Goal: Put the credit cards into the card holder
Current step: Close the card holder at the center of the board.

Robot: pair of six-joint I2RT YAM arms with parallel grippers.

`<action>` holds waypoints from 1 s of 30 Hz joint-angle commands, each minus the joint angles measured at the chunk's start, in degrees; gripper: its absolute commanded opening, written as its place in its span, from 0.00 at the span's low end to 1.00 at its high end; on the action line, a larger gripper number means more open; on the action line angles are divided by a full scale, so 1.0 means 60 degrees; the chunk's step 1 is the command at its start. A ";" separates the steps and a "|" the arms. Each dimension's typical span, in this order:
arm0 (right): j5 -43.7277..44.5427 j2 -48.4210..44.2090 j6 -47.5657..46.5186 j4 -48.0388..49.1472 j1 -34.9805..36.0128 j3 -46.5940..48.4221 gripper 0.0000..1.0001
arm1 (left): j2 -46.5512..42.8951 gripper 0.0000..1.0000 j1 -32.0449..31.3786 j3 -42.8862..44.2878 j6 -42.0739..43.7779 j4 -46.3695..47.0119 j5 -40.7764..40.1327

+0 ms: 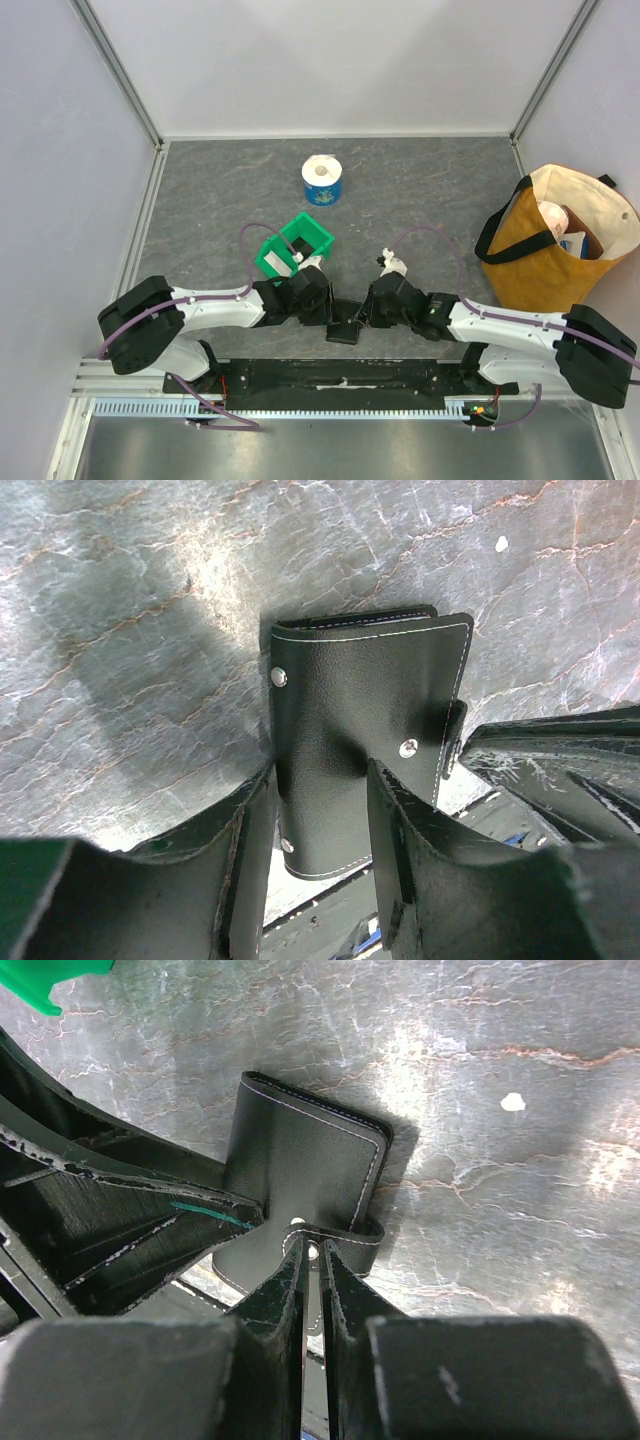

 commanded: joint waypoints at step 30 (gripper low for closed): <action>0.0290 0.1746 -0.0684 -0.0988 0.0028 0.1133 0.12 | 0.0385 0.41 -0.0080 0.0095 0.0255 -0.0101 -0.0014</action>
